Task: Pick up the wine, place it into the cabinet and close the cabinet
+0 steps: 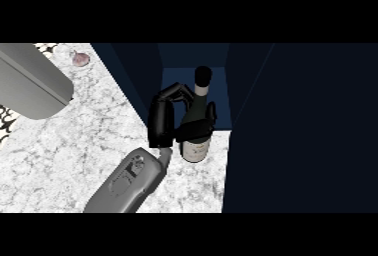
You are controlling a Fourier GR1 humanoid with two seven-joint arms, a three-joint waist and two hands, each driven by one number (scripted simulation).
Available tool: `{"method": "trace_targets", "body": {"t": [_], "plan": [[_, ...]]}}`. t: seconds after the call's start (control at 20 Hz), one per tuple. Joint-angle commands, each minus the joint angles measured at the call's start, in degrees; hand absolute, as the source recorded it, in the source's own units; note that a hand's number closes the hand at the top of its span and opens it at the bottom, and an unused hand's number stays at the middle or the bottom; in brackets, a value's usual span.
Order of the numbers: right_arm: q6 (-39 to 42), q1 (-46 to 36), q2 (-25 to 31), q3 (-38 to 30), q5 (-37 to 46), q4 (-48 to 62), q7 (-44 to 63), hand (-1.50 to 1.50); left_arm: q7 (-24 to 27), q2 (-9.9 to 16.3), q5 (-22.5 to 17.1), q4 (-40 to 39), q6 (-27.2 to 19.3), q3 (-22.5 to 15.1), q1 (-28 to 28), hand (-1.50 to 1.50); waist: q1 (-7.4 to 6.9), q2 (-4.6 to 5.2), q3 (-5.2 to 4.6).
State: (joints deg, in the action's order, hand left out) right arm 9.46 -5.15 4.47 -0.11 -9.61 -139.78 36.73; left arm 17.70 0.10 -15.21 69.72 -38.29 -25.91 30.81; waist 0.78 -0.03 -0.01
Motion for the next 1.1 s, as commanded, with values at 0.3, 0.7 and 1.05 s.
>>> {"method": "trace_targets", "body": {"t": [0.3, 0.7, 1.05], "plan": [[-1.94, 0.52, -1.32, 1.58, -2.42, -7.28, 3.69, -1.50, 3.14, -0.08, -1.77, -3.57, 0.35, 4.38, 1.85, 1.50, -0.28, -0.05, 0.00], [-0.47, 3.09, -1.81, 2.30, -1.78, -5.11, -0.66, -1.50, 7.33, -0.08, -6.30, -16.87, 9.04, 10.28, 7.72, 1.50, 0.26, 0.15, 0.00], [0.25, 4.17, -0.51, -0.96, -6.28, -7.19, 0.31, -1.50, 5.47, -0.10, -7.27, -22.63, 7.96, 12.07, 13.63, 1.50, 0.31, 0.05, 0.03]]}}
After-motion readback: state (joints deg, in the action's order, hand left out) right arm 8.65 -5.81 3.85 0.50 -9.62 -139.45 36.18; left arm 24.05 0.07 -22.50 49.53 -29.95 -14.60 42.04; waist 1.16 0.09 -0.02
